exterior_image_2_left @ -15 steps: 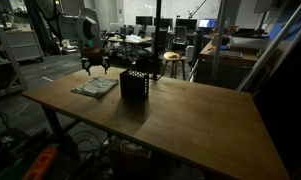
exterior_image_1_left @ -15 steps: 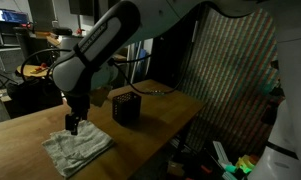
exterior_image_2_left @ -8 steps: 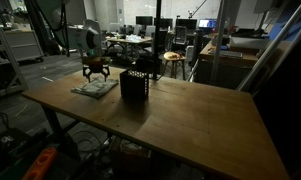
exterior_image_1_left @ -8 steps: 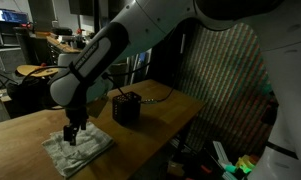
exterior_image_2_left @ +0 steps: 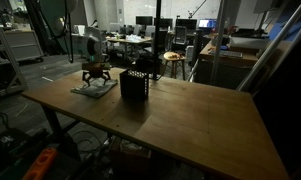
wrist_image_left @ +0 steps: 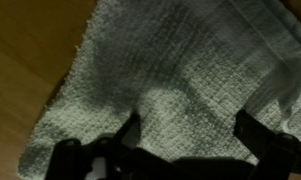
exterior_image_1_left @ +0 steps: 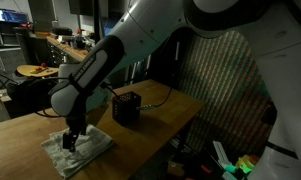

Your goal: Pick up the cloth on the counter and put it in the box

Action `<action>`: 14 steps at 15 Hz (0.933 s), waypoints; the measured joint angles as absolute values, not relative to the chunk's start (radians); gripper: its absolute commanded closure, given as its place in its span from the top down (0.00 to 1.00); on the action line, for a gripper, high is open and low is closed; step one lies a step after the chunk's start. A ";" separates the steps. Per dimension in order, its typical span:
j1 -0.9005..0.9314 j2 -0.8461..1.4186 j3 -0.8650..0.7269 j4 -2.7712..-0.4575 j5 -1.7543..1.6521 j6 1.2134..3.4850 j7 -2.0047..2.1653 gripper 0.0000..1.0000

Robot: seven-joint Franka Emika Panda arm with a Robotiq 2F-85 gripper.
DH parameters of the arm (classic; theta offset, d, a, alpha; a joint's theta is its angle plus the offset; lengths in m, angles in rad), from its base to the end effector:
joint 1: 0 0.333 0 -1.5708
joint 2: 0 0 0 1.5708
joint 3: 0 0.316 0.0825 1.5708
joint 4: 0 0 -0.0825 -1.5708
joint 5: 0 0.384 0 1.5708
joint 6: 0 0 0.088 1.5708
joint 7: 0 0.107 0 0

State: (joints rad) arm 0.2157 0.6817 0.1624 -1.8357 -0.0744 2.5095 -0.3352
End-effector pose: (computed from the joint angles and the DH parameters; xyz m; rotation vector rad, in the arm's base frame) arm 0.5994 0.2329 0.1604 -2.8762 -1.1115 -0.0022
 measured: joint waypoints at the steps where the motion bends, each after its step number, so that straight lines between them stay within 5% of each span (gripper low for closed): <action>1: 0.216 0.684 0.163 -1.837 -0.074 2.511 -0.333 1.00; 2: 0.217 0.686 0.165 -1.839 -0.074 2.513 -0.330 0.75; 4: 0.218 0.693 0.168 -1.843 -0.074 2.519 -0.325 0.68; 11: 0.223 0.690 0.172 -1.866 -0.074 2.524 -0.299 0.08; 14: 0.222 0.673 0.172 -1.890 -0.074 2.531 -0.294 0.00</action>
